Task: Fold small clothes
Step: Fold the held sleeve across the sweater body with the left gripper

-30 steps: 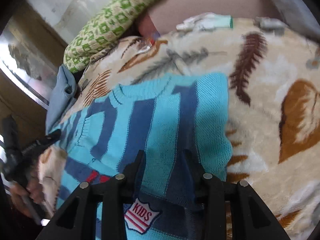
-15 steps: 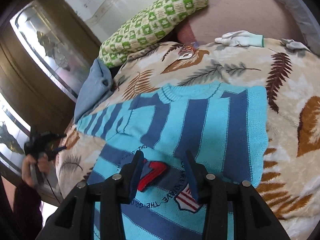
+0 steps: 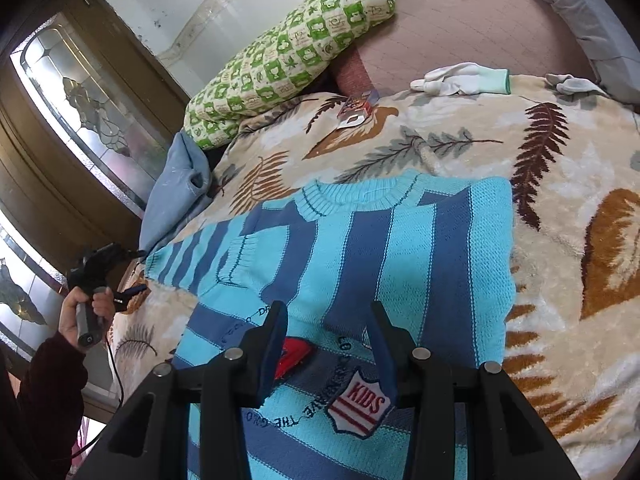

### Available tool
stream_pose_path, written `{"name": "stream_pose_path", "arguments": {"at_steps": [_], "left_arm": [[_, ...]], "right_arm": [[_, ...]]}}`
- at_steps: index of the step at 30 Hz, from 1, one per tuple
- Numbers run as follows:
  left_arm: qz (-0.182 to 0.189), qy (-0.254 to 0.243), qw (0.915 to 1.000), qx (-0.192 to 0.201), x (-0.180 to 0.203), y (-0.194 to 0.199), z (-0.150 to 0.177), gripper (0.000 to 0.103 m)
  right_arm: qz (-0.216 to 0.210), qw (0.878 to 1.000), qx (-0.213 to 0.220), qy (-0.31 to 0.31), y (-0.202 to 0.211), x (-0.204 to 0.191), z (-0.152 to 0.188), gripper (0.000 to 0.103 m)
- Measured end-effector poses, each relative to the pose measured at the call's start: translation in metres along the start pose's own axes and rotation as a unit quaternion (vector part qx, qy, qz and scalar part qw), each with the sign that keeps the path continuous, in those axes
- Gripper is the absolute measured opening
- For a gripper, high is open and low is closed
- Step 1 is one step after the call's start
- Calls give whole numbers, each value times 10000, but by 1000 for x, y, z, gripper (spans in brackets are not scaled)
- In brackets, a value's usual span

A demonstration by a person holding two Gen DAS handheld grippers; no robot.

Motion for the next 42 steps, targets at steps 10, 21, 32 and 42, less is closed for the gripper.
{"name": "stream_pose_path", "arguments": {"at_steps": [10,21,32,42], "left_arm": [[282,-196,9994,-55,4,-18,12,52],[231,-259,9994,-51,16,-36,11,8],[1006,-1984,9746,240,140,23,69,7],[1606,-3437,9210,-881,290,-6,255,7]], "right_arm": [[69,10000,-26,-37,-5,4,-3,45],[147,9998,72,-95,-1,10,-6,45],[291,9966,280,-721,16,43,-15,45],[339,9836,805,-1580,62,104,-27,45]]}}
Point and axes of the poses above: each gripper's, at about its wrist camera, not at the fingertips, and y roughly against the way its jaws point, x to its right, z to its underside, the point moved 5 cm from there along -y, roughly the way its jaws point, and after that the axes turned 5 degrees about z, right-handed, at the moved point
